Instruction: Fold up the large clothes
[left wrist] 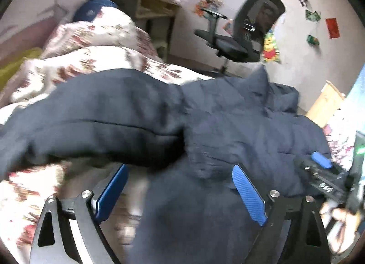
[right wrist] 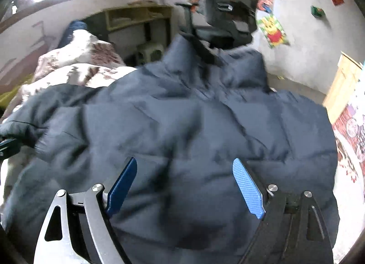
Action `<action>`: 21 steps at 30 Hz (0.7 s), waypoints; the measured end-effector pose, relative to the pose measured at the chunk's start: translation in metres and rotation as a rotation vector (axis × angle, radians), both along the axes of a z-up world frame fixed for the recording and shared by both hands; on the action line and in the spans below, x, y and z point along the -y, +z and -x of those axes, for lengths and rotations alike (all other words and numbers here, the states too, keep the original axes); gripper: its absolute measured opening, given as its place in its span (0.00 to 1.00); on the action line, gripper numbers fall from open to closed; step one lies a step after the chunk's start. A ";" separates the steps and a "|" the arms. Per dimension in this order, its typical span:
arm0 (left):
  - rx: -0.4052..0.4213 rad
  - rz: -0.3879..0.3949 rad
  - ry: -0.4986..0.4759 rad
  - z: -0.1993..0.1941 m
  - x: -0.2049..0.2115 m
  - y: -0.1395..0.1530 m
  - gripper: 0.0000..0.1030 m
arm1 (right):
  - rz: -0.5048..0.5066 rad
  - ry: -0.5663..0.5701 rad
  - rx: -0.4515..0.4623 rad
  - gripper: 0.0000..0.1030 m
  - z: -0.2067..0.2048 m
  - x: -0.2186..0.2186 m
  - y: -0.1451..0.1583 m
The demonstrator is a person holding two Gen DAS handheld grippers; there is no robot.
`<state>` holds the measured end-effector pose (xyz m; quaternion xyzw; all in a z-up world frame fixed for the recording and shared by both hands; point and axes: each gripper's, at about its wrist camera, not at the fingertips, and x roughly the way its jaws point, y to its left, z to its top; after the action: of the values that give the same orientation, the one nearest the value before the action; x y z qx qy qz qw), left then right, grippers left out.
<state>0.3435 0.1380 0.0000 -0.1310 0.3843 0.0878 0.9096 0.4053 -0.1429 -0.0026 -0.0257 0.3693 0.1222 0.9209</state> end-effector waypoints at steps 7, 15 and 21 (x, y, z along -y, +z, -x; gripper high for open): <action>-0.024 -0.013 0.181 0.051 -0.083 0.008 0.93 | -0.097 0.110 -0.048 0.83 -0.003 -0.061 0.010; 0.007 0.120 0.404 0.139 -0.202 -0.004 0.93 | -0.063 0.059 -0.058 0.83 -0.015 -0.091 -0.003; 0.049 0.569 0.548 0.153 -0.264 -0.056 0.93 | -0.029 0.052 -0.077 0.85 -0.015 -0.103 -0.027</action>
<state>0.1906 0.4017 -0.0559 -0.4775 0.3221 0.2142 0.7889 0.4205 -0.0401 -0.0296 -0.0170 0.4016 0.1523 0.9029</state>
